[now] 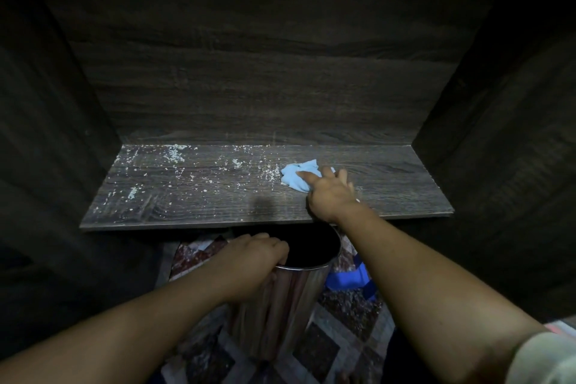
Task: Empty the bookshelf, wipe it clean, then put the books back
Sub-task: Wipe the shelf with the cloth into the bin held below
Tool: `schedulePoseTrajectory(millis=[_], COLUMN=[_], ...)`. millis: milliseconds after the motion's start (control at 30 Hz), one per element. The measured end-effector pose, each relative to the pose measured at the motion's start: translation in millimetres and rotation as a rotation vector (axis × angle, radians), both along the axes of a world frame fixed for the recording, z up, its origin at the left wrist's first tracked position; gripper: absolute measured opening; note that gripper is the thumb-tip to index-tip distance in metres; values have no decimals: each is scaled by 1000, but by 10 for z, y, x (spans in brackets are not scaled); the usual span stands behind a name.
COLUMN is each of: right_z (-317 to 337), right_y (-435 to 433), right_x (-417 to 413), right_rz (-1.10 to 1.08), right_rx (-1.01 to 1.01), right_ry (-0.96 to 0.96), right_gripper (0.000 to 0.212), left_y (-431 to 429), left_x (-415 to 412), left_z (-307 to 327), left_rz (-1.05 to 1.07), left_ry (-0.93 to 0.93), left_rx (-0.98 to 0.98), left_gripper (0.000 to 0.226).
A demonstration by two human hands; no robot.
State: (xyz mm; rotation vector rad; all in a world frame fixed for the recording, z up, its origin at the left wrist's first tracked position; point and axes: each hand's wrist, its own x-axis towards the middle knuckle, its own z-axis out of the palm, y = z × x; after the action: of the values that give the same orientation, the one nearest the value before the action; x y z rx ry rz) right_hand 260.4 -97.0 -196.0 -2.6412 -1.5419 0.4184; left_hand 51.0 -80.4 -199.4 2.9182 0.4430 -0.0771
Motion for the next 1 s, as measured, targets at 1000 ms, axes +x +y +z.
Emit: schedulePoseTrajectory(millis=[1000], right_z=[6], right_y=[-316], right_x=[240], right_rz=[-108], right_rx=[135], right_ry=[81], right_gripper=[58], left_y=[-231], left_x=[16], left_z=[-14], left_rz=[93], left_ry=[-4], left_rx=[-6], left_gripper=[19])
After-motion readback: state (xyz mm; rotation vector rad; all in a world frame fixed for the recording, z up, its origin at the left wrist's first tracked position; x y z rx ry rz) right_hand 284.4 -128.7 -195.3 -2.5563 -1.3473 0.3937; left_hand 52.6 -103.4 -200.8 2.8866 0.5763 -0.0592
